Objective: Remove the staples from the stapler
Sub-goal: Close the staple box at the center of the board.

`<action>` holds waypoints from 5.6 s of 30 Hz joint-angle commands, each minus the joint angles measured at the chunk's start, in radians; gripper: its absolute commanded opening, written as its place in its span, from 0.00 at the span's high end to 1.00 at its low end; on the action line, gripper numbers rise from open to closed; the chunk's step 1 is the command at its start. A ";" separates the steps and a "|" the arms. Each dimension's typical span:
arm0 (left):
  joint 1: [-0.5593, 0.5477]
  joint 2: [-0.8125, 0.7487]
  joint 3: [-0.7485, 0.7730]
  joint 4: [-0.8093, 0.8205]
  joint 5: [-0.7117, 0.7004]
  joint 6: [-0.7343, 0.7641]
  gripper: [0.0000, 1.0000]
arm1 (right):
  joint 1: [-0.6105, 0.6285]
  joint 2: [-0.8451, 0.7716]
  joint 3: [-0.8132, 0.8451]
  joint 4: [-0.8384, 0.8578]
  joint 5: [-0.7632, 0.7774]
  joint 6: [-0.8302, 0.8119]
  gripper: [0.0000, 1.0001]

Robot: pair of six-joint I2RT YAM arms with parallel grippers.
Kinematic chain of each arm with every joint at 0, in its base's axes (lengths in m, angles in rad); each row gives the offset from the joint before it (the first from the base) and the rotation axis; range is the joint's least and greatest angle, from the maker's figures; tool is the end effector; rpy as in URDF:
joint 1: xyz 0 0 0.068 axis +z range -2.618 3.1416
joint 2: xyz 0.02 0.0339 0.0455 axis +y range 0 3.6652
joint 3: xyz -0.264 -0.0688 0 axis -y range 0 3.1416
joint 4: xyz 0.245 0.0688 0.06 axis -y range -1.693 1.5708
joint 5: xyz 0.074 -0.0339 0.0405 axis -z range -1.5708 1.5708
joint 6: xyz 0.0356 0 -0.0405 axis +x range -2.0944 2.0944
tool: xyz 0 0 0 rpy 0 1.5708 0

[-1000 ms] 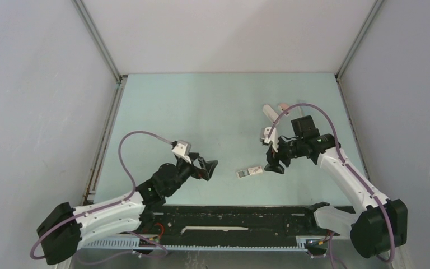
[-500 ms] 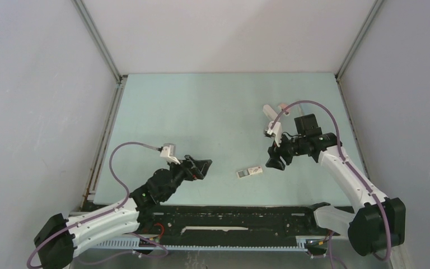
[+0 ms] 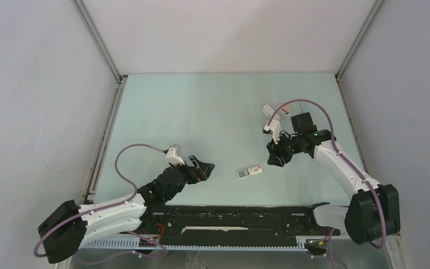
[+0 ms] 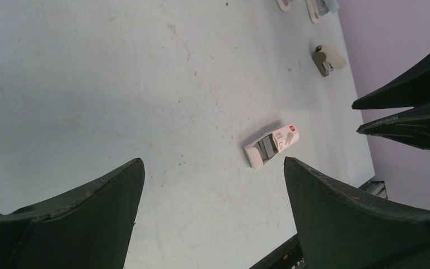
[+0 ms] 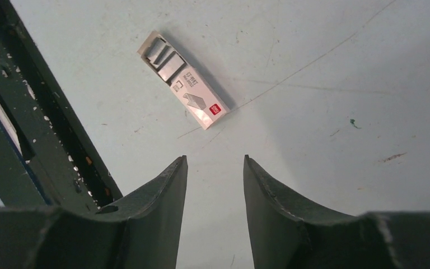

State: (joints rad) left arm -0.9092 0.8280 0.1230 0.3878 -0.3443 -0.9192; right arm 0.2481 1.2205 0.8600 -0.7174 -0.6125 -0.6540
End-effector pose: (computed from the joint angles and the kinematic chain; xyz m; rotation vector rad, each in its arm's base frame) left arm 0.1134 -0.1260 0.1614 -0.2568 1.9605 -0.9171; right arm 0.2166 0.0760 0.2403 -1.2539 2.1380 0.6399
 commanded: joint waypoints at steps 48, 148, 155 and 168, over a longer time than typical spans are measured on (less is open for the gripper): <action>-0.165 0.758 0.537 -0.171 0.096 -0.052 0.83 | 0.181 0.345 0.057 0.116 0.293 0.311 1.00; -0.166 0.872 0.603 -0.198 0.114 -0.089 0.93 | 0.283 0.461 0.098 0.096 0.306 0.367 0.99; -0.166 0.855 0.596 -0.210 0.103 -0.079 0.93 | 0.286 0.465 0.099 0.095 0.327 0.367 0.99; -0.166 0.693 0.431 -0.108 0.105 -0.108 0.81 | 0.281 0.475 0.099 0.092 0.343 0.359 0.99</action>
State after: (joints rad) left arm -1.0698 1.5806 0.6086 0.2131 -0.2352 -1.0142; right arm 0.5190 1.6650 0.9459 -0.6411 -0.2886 -0.3042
